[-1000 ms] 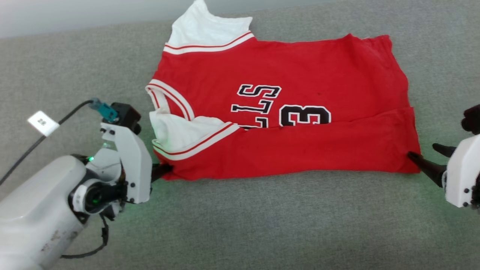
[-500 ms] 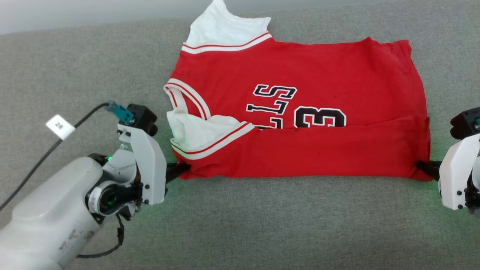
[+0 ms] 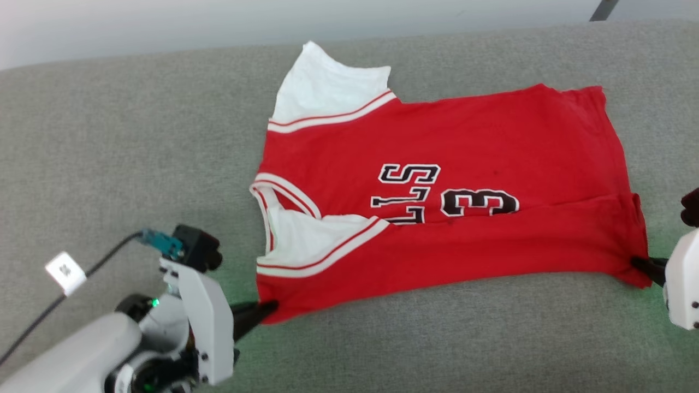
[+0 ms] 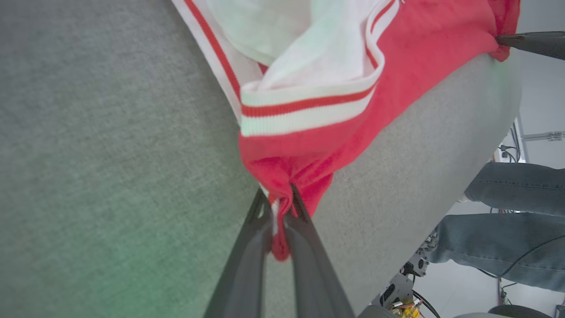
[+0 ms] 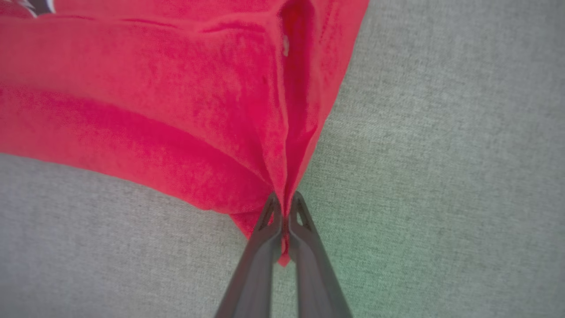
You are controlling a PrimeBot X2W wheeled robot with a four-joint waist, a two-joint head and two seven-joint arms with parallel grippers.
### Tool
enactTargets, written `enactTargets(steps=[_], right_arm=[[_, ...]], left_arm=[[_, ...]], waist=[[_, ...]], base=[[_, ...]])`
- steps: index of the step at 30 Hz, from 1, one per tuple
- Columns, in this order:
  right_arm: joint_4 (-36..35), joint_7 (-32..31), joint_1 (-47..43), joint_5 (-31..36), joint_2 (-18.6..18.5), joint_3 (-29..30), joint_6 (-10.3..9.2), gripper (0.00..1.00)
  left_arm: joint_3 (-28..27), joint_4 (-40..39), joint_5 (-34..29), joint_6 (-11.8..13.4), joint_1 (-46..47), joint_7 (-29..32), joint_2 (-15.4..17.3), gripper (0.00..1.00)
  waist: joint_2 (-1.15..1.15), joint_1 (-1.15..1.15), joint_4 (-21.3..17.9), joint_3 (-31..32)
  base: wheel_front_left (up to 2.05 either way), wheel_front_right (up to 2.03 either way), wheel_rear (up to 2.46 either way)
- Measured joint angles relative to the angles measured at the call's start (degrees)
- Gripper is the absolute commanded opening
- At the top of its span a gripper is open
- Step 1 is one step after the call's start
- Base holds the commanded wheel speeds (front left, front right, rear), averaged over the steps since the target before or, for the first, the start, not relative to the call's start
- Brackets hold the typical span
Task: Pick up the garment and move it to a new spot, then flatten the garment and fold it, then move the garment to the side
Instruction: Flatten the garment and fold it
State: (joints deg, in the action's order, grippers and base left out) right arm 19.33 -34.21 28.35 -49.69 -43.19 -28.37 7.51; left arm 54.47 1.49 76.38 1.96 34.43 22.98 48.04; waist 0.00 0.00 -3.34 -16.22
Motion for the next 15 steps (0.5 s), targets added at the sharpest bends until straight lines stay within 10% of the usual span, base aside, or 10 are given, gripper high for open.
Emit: enactTargets(steps=[8, 9, 10, 11, 14, 15], right_arm=[[-3.85, 0.34, -3.60, -2.36, -4.39, -0.04, 0.00, 0.00], [-4.26, 0.92, -3.87, -2.33, -4.78, 0.24, 0.00, 0.23], [-4.55, 1.65, -4.10, -2.25, -5.12, 0.55, 0.00, 0.48], [-4.79, 2.49, -4.37, -2.24, -5.25, 1.19, 0.00, 1.00], [-5.69, 4.95, -4.85, -2.24, -5.35, 3.05, 0.00, 1.00], [-6.17, 6.01, -5.35, -2.22, -5.42, 3.97, 0.00, 1.00]], left_arm=[[0.90, -10.67, -0.37, 4.69, -5.45, -2.34, 2.47, 0.00], [0.87, -11.22, -0.36, 5.03, -5.77, -2.61, 2.52, 0.00], [0.73, -11.61, -0.35, 5.38, -6.04, -3.11, 2.50, 0.09], [0.54, -11.85, -0.40, 5.79, -6.32, -3.68, 2.52, 0.36], [-0.25, -12.20, -0.55, 6.67, -6.88, -5.36, 3.13, 1.00], [-0.80, -12.36, -0.59, 6.91, -6.97, -6.04, 3.57, 1.00]], waist=[[0.00, 0.00, 1.34, -0.07], [0.00, 0.00, 1.39, -0.08], [0.00, 0.00, 1.46, -0.06], [0.00, 0.00, 1.52, 0.00], [0.00, 0.00, 1.70, 0.26], [0.00, 0.00, 1.76, 0.36]], base=[[0.00, 0.00, 0.00], [0.00, 0.00, 0.00], [0.00, 0.00, 0.00], [0.00, 0.00, 0.00], [0.00, 0.00, 0.00], [0.00, 0.00, 0.00]])
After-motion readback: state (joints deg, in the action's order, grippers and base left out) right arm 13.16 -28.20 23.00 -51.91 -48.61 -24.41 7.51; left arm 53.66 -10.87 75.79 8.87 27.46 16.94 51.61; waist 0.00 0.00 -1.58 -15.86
